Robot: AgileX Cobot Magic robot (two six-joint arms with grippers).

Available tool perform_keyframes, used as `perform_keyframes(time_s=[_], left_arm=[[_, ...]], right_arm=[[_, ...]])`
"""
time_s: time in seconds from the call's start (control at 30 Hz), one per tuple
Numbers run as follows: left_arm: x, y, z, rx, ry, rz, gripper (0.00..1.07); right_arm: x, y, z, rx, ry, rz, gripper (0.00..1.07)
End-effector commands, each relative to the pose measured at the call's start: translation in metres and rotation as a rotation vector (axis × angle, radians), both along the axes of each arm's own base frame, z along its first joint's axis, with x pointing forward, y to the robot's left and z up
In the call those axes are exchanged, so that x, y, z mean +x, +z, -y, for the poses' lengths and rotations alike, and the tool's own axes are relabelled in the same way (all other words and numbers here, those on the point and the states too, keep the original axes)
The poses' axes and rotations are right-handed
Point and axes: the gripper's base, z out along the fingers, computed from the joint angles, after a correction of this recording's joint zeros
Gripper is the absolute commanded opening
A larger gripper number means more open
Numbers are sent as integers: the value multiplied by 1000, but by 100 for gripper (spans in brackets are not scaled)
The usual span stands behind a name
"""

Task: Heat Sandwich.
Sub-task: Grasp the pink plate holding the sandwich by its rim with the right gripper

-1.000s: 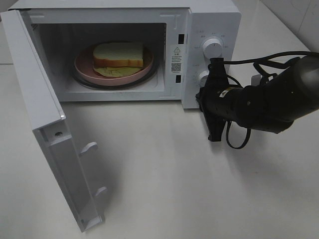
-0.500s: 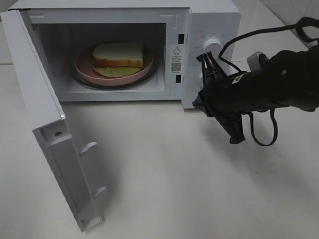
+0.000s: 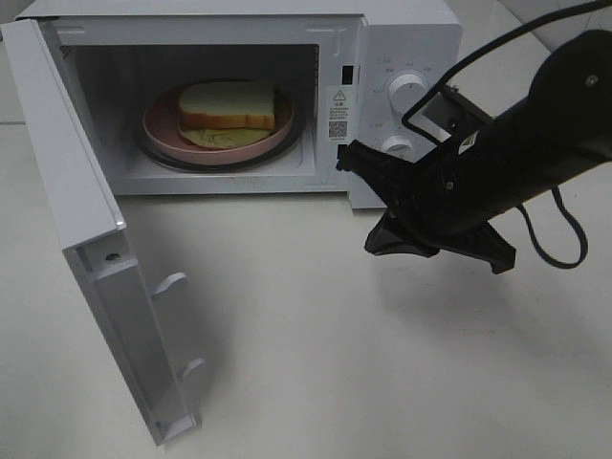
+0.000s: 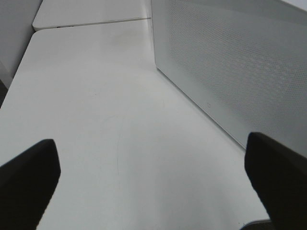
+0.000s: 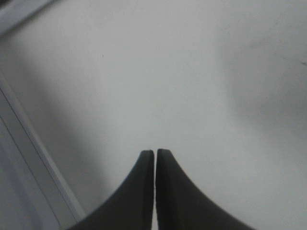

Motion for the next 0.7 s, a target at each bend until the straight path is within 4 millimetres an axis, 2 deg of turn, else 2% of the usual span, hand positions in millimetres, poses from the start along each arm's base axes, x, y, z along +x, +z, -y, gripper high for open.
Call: perform_keyframes(time_s=[0.03, 0.3, 0.37, 0.4, 0.5, 0.53, 0.57, 0.7], left_arm=[[-3, 0, 1, -7, 4, 31, 101], [-3, 0, 1, -7, 4, 31, 101], [-3, 0, 1, -7, 4, 31, 101], [-3, 0, 1, -7, 4, 31, 101], [-3, 0, 1, -7, 4, 31, 101], [-3, 0, 1, -7, 4, 31, 101], [-3, 0, 1, -7, 4, 31, 101], [-3, 0, 1, -7, 4, 31, 101]], right_arm=[[-6, 10, 0, -112, 220, -50, 4], [-5, 28, 6, -301, 496, -75, 6], [-5, 33, 7, -361, 652, -70, 7], [-5, 33, 7, -361, 652, -70, 7], [-7, 37, 8, -407, 848, -46, 7], [-7, 39, 9, -425, 959, -26, 7], [-7, 39, 9, -425, 959, -26, 7], [-10, 40, 10, -456, 1211, 20, 7]])
